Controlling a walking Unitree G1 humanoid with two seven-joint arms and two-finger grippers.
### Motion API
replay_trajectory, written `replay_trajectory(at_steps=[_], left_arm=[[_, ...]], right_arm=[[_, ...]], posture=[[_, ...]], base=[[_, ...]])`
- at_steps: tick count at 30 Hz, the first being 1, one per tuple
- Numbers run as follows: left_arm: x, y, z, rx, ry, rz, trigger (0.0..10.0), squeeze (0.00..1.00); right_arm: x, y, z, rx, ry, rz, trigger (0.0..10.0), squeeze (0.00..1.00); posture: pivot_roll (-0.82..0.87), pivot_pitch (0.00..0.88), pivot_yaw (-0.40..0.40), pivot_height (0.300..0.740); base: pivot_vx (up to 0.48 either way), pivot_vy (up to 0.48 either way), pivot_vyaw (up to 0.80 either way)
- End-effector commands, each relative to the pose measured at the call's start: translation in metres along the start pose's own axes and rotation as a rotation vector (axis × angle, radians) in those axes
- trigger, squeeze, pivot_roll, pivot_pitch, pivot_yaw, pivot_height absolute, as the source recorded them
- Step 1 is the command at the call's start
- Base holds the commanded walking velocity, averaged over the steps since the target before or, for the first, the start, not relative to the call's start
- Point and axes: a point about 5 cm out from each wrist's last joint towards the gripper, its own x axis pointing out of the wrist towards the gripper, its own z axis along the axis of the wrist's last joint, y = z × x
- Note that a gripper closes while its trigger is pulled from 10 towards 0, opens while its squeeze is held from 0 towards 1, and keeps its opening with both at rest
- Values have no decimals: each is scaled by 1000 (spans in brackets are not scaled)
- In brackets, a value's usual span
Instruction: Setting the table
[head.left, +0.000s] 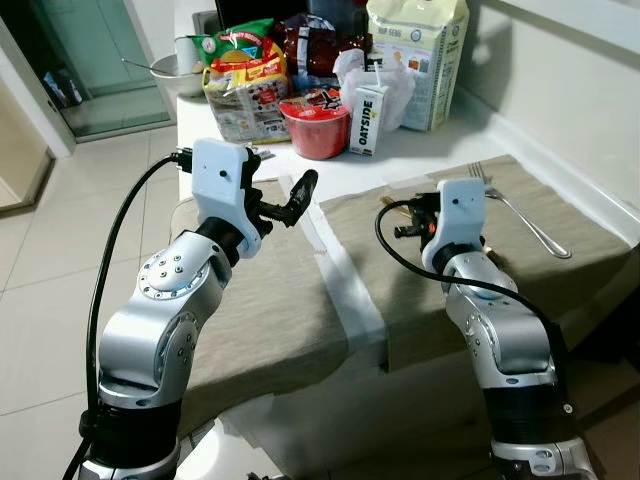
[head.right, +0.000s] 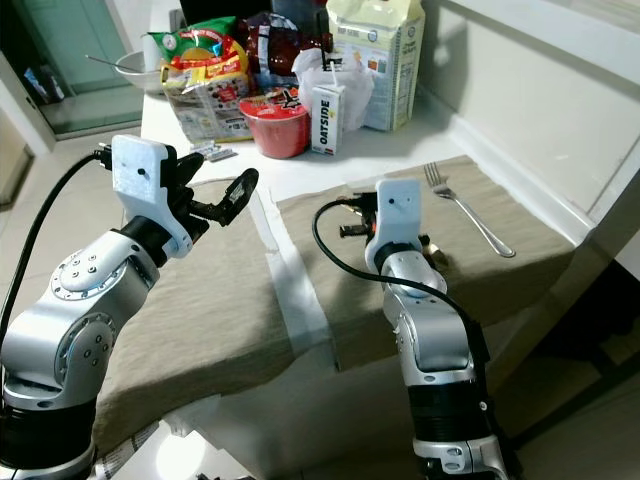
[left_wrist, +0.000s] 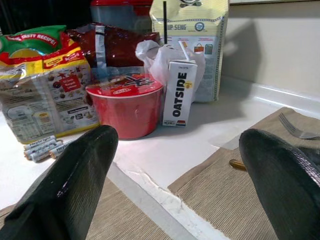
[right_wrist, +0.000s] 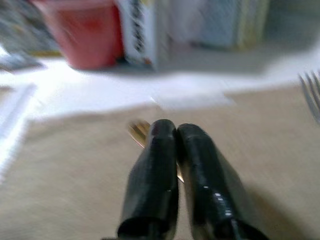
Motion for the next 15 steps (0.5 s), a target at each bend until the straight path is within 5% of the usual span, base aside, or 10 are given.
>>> replay_trajectory(at_steps=[1,8,9,11,15], left_arm=[[2,2,3,20,-12,8,10000,0],[3,1,4,18,-16,9,10000,0],[3,1,4,18,-17,10,10000,0],[2,1,4,17,-18,13,10000,0],[2,2,4,17,-19,14,10000,0]], right_arm=[[-2,9,12,5,-69,62,0,0],[-5,10,15,-27,-96,125,0,0],[-7,4,16,-75,-102,83,10000,0],[-14,-14,2,-151,-10,-38,10000,0],[-24,-21,-11,-174,62,-74,10000,0]], posture=[[-156,12,114,740],[-159,11,110,740],[-159,11,110,740],[-160,11,109,740],[-164,14,110,740]], base=[[0,0,0],[0,0,0],[0,0,0],[0,0,0],[0,0,0]])
